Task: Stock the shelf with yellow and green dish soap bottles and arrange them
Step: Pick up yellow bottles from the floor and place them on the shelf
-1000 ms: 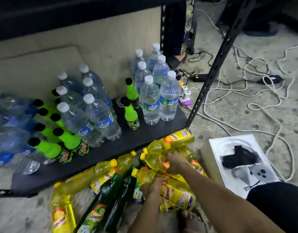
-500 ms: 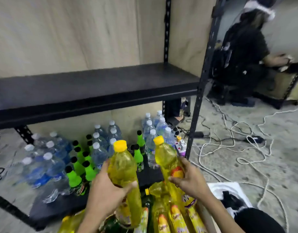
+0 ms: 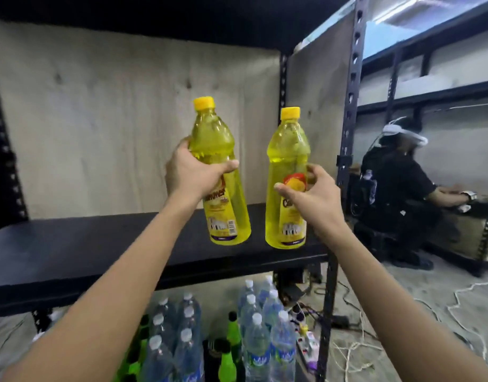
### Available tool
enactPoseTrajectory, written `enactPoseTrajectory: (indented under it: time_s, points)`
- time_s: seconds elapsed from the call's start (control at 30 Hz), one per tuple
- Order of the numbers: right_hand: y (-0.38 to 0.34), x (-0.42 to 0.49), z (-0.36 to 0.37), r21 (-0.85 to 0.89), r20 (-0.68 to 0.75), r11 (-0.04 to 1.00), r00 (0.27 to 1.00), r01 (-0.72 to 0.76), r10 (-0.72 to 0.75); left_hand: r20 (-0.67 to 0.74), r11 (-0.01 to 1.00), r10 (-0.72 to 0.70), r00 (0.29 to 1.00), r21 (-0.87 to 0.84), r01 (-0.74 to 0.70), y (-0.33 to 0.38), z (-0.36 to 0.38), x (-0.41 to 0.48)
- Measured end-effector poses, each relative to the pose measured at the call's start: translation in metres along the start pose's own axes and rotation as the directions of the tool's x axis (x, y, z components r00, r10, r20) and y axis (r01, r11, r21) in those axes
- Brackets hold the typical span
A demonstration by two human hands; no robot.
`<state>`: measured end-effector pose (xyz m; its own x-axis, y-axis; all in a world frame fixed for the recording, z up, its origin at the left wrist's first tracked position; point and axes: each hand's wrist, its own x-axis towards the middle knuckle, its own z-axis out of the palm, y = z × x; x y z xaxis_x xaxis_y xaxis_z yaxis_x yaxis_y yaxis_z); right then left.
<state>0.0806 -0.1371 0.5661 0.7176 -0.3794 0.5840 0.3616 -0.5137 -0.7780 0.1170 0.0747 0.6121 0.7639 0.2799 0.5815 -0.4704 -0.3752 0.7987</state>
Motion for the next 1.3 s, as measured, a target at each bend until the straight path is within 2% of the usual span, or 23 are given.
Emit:
enactPoseTrajectory:
  time_s: [0.1,0.23,0.4,0.53,0.6,0.83,0.93,1.0,1.07,1.13,1.2,1.3]
  points:
    - [0.011,0.05,0.033,-0.015,-0.036,0.999,0.998,-0.046,0.045,-0.006,0.993,-0.039,0.999,0.11,0.039,-0.014,0.042,0.041]
    - [0.051,0.105,0.084,-0.018,-0.041,0.992,0.991,-0.126,0.125,0.022,0.981,-0.137,0.99,0.145,0.132,-0.053,0.094,0.083]
    - [0.163,0.207,0.151,-0.008,-0.07,0.984,0.982,-0.178,0.177,0.034,0.98,-0.134,0.99,0.151,0.128,-0.095,0.145,0.129]
    - [0.123,0.179,0.141,-0.043,-0.094,0.972,0.969,-0.232,0.227,0.066,0.986,-0.14,0.988,0.106,0.132,-0.12,0.172,0.158]
    - [0.127,0.184,0.142,-0.072,-0.104,0.964,0.963,-0.255,0.247,0.071,0.986,-0.13,0.989,0.11,0.122,-0.13,0.18,0.166]
    - [0.148,0.189,0.149,-0.123,-0.09,0.972,0.978,-0.198,0.188,0.121,0.98,0.002,0.993,0.195,-0.025,-0.143,0.198,0.165]
    - [0.138,0.176,0.145,-0.103,-0.063,0.969,0.974,-0.223,0.218,0.142,0.985,-0.023,0.99,0.171,-0.001,-0.144,0.185,0.158]
    - [0.127,0.164,0.136,-0.089,-0.03,0.959,0.963,-0.27,0.268,0.243,0.972,-0.15,0.958,0.214,0.098,-0.141,0.172,0.146]
    - [0.109,0.135,0.119,-0.051,-0.051,0.968,0.968,-0.248,0.245,0.317,0.96,-0.218,0.923,0.242,0.143,-0.132,0.152,0.126]
    - [0.092,0.089,0.097,0.006,-0.081,0.985,0.982,-0.171,0.171,0.302,0.979,-0.147,0.942,0.182,0.094,-0.12,0.122,0.094]
    - [0.082,0.012,0.075,0.077,-0.044,0.989,0.991,-0.123,0.127,0.273,0.996,-0.077,0.959,0.06,0.063,-0.117,0.076,0.037]
    - [0.105,-0.116,0.061,0.123,0.085,0.975,0.981,-0.186,0.176,0.232,0.99,0.037,0.972,-0.142,-0.004,-0.126,0.007,-0.079]
